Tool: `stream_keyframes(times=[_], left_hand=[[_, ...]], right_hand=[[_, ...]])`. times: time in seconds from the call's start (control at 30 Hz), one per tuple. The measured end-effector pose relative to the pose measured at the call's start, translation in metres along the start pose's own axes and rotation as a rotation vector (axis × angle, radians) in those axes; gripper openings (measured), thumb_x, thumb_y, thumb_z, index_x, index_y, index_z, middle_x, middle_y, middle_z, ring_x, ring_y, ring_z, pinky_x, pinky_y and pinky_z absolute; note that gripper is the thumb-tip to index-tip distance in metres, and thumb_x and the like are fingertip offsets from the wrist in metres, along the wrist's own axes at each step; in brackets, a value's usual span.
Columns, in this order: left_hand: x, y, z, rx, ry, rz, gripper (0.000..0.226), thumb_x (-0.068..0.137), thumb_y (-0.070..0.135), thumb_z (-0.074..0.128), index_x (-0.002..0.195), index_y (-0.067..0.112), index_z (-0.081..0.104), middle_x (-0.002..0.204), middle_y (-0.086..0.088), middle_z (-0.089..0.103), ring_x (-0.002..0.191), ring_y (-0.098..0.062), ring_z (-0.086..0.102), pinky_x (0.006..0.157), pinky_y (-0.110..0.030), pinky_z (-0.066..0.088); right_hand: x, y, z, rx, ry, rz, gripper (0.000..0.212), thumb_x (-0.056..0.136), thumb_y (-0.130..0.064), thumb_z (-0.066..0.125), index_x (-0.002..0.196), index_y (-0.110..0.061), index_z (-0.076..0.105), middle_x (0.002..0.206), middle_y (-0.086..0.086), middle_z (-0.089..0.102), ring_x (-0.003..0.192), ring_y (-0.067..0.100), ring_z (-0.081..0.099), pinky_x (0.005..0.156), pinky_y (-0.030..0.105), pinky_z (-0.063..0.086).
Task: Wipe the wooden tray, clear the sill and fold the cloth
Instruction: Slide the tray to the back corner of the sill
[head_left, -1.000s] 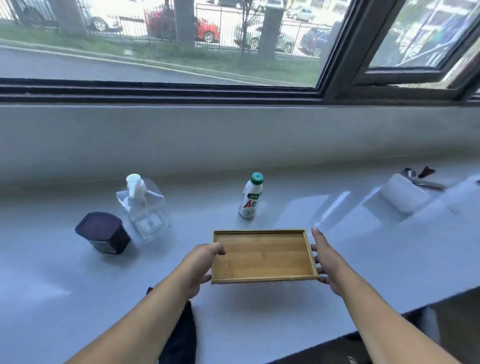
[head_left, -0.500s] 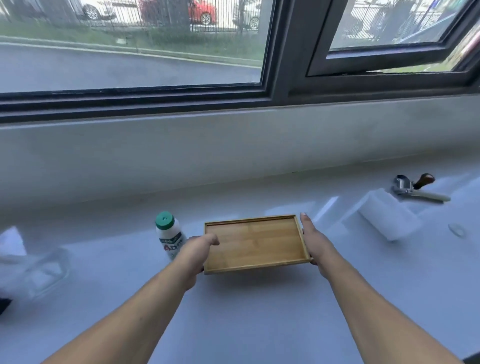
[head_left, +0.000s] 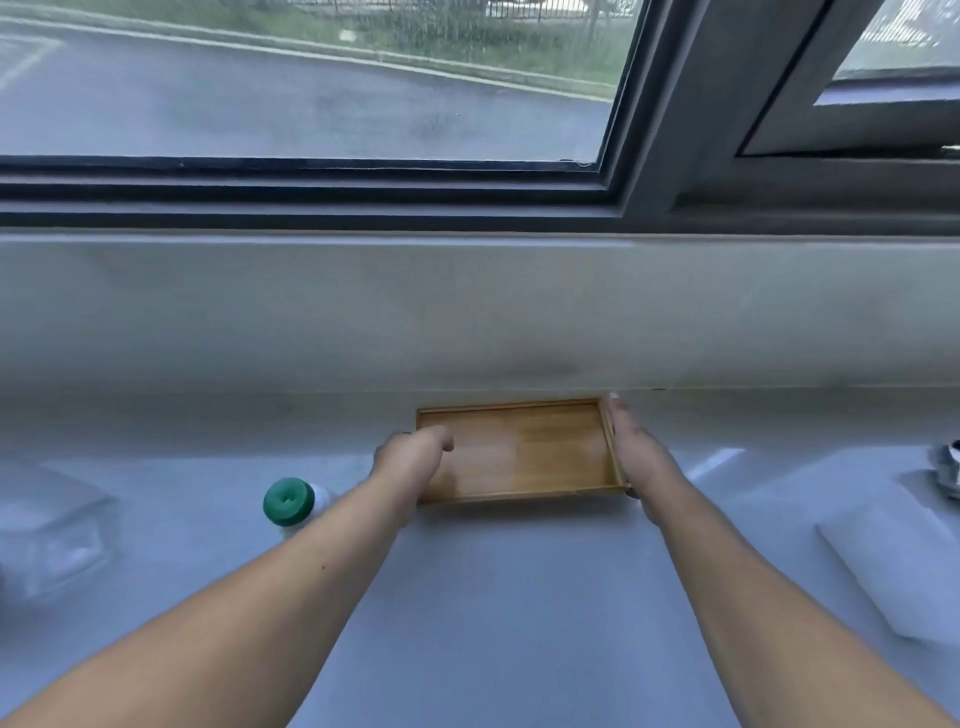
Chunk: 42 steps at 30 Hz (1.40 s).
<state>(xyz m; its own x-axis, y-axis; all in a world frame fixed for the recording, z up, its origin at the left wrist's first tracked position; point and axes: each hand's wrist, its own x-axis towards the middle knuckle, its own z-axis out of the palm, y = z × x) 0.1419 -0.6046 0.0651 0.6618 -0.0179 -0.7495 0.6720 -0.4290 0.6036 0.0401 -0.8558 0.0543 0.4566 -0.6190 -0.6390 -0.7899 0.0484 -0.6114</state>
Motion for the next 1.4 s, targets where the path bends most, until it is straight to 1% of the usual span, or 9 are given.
stream_keyframes(times=[0.07,0.2,0.3,0.47,0.63,0.8,0.97,1.17,1.4], left_hand=[[0.010,0.006,0.003,-0.017,0.019,-0.011,0.067,0.081,0.035,0.069,0.142,0.011,0.054,0.151,-0.017,0.050,0.130,-0.041,0.052,0.095,-0.042,0.043],[0.024,0.014,0.007,-0.018,0.064,-0.012,0.072,0.061,0.042,0.064,0.127,0.012,0.065,0.130,-0.015,0.062,0.108,-0.036,0.060,0.093,-0.041,0.049],[0.033,0.017,0.010,-0.001,0.071,0.001,0.066,0.061,0.042,0.063,0.119,0.013,0.068,0.122,-0.017,0.066,0.108,-0.039,0.062,0.097,-0.043,0.052],[0.039,0.027,0.013,0.022,0.083,-0.018,0.066,0.064,0.040,0.060,0.123,0.010,0.065,0.119,-0.020,0.069,0.108,-0.038,0.062,0.100,-0.043,0.052],[0.041,0.032,0.014,0.033,0.067,-0.022,0.072,0.069,0.044,0.061,0.134,0.014,0.061,0.137,-0.015,0.059,0.121,-0.039,0.056,0.106,-0.046,0.048],[0.036,0.024,0.017,-0.021,0.038,0.081,0.076,0.073,0.042,0.065,0.143,0.016,0.050,0.142,-0.015,0.058,0.117,-0.042,0.063,0.102,-0.046,0.053],[-0.016,0.003,0.018,0.463,0.009,0.372,0.082,0.086,0.050,0.067,0.159,0.023,0.040,0.159,-0.011,0.048,0.143,-0.036,0.049,0.113,-0.042,0.046],[-0.098,-0.050,-0.035,0.630,-0.146,0.773,0.062,0.088,0.059,0.063,0.144,0.032,0.059,0.145,0.010,0.063,0.131,-0.015,0.059,0.105,-0.034,0.050],[-0.155,-0.143,-0.182,0.582,-0.108,0.811,0.054,0.085,0.069,0.061,0.130,0.040,0.063,0.116,0.021,0.070,0.097,-0.002,0.065,0.085,-0.030,0.058]], right_hand=[[0.012,-0.006,0.006,-0.003,-0.016,0.009,0.131,0.052,-0.104,0.023,0.144,-0.018,0.056,0.136,0.012,0.060,0.121,0.035,0.057,0.107,0.051,0.048],[0.028,-0.010,0.015,-0.028,-0.020,0.001,0.129,0.056,-0.104,0.020,0.142,-0.015,0.056,0.108,0.007,0.053,0.097,0.030,0.053,0.095,0.045,0.048],[0.040,-0.011,0.018,-0.015,-0.020,0.008,0.124,0.062,-0.103,0.022,0.139,-0.011,0.058,0.090,0.005,0.049,0.081,0.025,0.048,0.089,0.043,0.045],[0.051,-0.014,0.022,0.007,-0.033,0.056,0.118,0.060,-0.102,0.026,0.127,-0.012,0.064,0.091,0.007,0.062,0.085,0.027,0.059,0.102,0.046,0.050],[0.051,-0.015,0.027,0.052,-0.057,0.110,0.133,0.046,-0.105,0.025,0.133,-0.012,0.063,0.119,0.015,0.069,0.109,0.035,0.066,0.108,0.049,0.050],[0.036,-0.011,0.032,0.118,0.007,-0.034,0.105,0.076,-0.093,0.032,0.144,-0.017,0.057,0.144,0.013,0.059,0.129,0.034,0.055,0.113,0.044,0.041],[-0.029,0.038,0.035,-0.125,0.286,-0.382,0.070,0.097,-0.057,0.056,0.155,-0.021,0.044,0.156,0.013,0.048,0.142,0.035,0.045,0.113,0.048,0.040],[-0.144,0.111,0.055,-0.348,0.350,-0.462,0.065,0.093,-0.048,0.063,0.151,-0.024,0.046,0.155,0.007,0.049,0.143,0.029,0.036,0.109,0.050,0.044],[-0.277,0.118,0.159,-0.443,0.230,-0.585,0.066,0.089,-0.054,0.067,0.146,-0.025,0.051,0.150,0.004,0.053,0.143,0.025,0.038,0.114,0.048,0.041]])
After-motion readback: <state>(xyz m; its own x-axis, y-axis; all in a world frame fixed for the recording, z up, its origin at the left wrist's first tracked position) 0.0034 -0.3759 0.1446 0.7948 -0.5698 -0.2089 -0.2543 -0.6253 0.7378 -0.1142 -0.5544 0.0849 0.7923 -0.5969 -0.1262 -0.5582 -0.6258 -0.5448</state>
